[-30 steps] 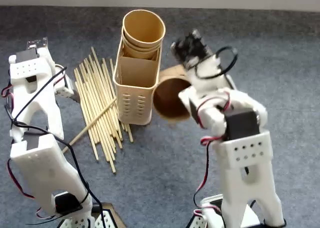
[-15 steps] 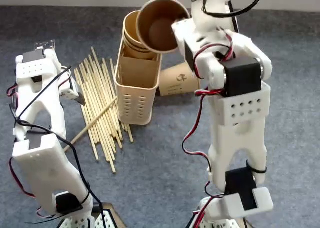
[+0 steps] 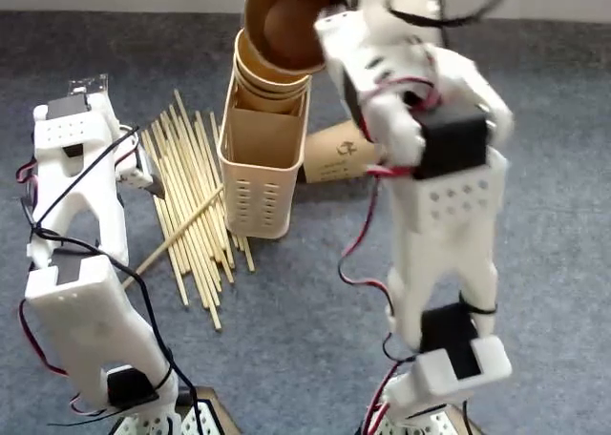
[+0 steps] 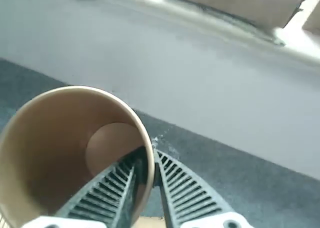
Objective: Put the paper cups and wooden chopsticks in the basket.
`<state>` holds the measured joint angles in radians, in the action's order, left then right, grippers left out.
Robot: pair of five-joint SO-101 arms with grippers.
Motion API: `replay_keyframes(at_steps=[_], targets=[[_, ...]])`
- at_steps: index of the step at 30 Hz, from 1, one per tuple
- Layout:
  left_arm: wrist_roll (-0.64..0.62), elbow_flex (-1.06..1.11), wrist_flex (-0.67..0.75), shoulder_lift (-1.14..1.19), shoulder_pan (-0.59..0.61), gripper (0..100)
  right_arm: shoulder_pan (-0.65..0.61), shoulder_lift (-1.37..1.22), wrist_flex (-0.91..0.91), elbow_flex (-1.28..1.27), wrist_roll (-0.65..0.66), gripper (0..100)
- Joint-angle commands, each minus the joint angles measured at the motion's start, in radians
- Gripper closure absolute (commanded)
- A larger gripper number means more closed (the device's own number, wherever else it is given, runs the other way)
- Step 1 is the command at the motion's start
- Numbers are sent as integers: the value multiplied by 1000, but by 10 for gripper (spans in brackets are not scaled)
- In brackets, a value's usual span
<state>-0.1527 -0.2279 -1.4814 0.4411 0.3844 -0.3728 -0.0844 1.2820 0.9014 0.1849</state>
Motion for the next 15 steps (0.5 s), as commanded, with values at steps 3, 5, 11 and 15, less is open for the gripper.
replay_keyframes(at_steps=[3, 5, 11, 15], targets=[[9, 7, 6, -12, -21, 758, -13, -79, -87, -31, -5, 992], [9, 7, 6, -12, -21, 758, -13, -99, -82, -31, -6, 992], [9, 12, 6, -12, -21, 758, -16, -150, -82, -33, -3, 896], [9, 13, 6, -12, -21, 758, -18, -147, -81, -31, -9, 738]])
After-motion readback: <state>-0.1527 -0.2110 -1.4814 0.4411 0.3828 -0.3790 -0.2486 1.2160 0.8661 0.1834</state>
